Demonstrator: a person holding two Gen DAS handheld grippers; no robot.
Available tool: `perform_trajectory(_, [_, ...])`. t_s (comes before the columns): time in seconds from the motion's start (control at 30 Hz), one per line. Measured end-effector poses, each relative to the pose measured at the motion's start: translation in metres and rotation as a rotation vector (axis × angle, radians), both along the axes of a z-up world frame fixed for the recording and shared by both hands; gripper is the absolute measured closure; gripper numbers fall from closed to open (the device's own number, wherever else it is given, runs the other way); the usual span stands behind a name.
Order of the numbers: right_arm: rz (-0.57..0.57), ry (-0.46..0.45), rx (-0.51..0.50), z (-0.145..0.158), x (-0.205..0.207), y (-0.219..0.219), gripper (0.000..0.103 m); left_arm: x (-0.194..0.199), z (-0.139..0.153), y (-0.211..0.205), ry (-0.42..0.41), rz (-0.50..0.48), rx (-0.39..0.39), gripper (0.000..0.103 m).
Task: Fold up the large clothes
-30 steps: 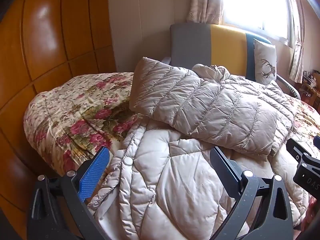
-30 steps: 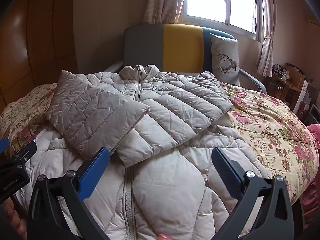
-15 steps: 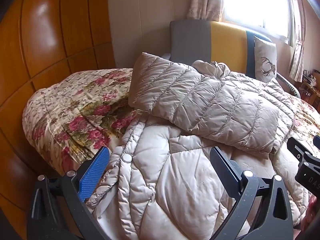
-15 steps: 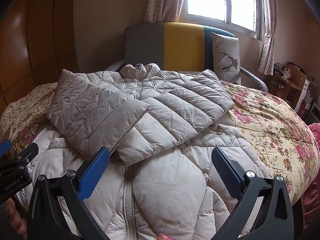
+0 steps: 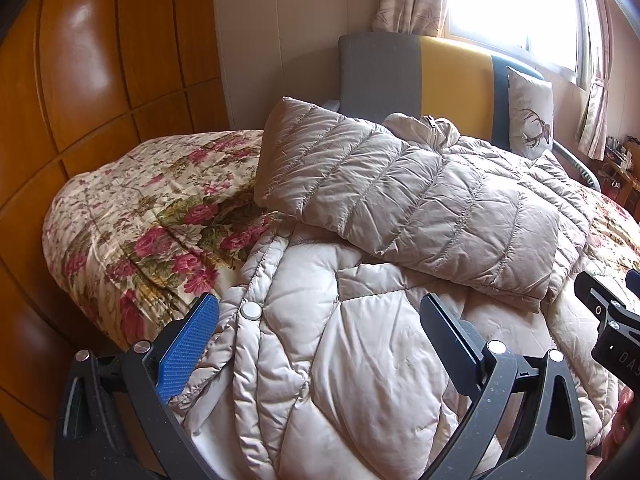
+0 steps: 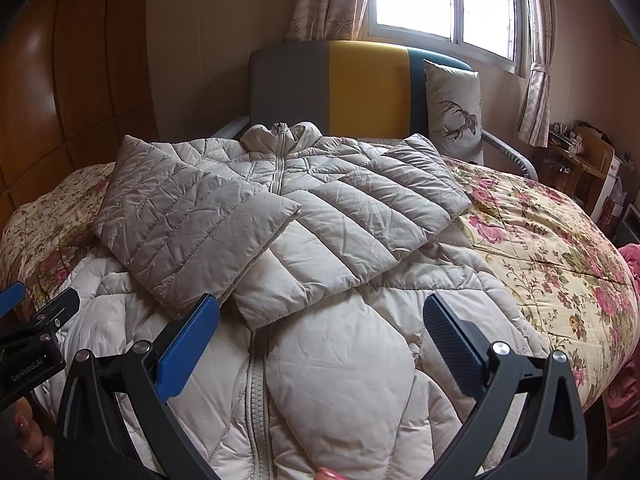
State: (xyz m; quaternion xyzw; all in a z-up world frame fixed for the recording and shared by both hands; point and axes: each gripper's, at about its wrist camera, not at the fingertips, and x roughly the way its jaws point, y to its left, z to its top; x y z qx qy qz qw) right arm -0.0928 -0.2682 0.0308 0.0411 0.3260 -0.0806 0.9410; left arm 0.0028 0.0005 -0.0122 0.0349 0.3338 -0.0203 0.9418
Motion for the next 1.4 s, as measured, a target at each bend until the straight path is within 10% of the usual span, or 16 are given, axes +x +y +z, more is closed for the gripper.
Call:
perform_trajectory(0.93, [0.079,0.026,0.092,-0.010,0.018,-0.024,0.002,0.019,-0.013,0.004,0.096,-0.092,-0.068,0.004])
perform_trajectory(1.27, [0.278,0.149,-0.178,-0.041,0.050,-0.005,0.002,0.033,-0.027,0.007,0.110,-0.103,-0.026,0.004])
perform_trajectory(1.4, [0.340,0.168,-0.133,-0.047,0.070,-0.011,0.041,0.031,-0.026,0.008,0.105,-0.142,-0.069,0.004])
